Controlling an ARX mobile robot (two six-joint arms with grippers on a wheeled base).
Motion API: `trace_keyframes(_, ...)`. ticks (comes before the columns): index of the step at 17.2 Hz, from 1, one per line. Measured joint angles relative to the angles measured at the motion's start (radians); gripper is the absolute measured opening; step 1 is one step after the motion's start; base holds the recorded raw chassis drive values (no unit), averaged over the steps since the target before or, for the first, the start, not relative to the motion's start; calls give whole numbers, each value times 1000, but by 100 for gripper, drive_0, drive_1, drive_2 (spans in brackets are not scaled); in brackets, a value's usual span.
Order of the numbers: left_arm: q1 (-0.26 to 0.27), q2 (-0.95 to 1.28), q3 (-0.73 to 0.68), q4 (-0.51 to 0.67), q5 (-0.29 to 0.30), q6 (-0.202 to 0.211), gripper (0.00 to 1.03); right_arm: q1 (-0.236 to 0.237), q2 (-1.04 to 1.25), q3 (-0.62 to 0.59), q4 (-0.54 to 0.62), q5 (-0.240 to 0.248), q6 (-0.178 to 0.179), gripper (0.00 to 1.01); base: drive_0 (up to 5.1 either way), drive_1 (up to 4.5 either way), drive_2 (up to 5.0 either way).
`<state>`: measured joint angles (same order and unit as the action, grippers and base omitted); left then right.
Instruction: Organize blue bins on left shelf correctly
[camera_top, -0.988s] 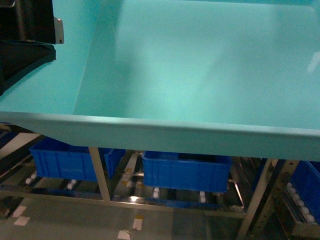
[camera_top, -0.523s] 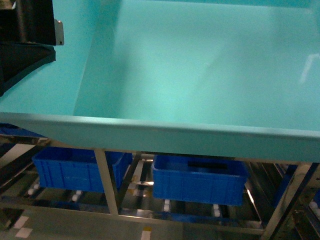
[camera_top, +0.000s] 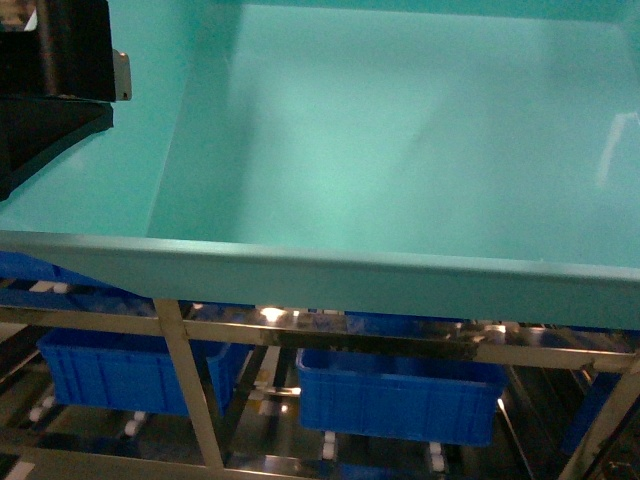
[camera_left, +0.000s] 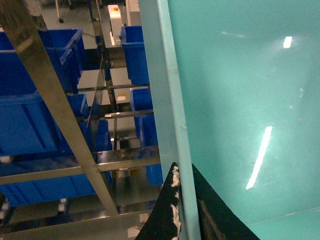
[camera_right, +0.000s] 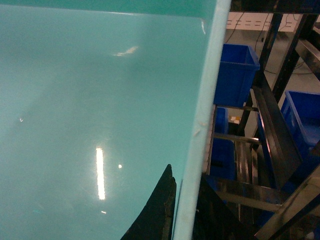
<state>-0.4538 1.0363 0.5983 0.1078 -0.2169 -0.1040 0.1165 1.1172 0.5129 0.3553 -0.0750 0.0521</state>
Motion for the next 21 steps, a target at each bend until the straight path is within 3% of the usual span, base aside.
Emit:
trace_keyframes(2, 0, 0, -1, -5, 1, -2, 2, 0, 0, 0, 2, 0, 0, 8, 0, 0, 0)
trace_keyframes(6, -2, 11, -56, -34, 27, -84, 2, -2, 18, -15, -55, -22, -37, 8, 0, 0, 0)
trace_keyframes(9, -11, 112, -82, 21, 46, -127, 2, -41, 117, -37, -28, -55, -69, 8, 0, 0, 0)
trace_keyframes(13, -9, 313, -27, 74, 98, -139, 2, -107, 325, -17, 5, -94, -79, 8, 0, 0, 0)
trace_keyframes(15, 2, 431, 51, 80, 122, -134, 2, -132, 453, 47, 20, -106, -82, 8, 0, 0, 0)
trace_keyframes(18, 37, 604, 196, 78, 145, -124, 2, -137, 614, 204, 19, -104, -115, 7, 0, 0, 0)
trace_keyframes(21, 57, 756, 337, 33, 157, -119, 2, -137, 768, 372, -53, -90, -143, 7, 0, 0, 0)
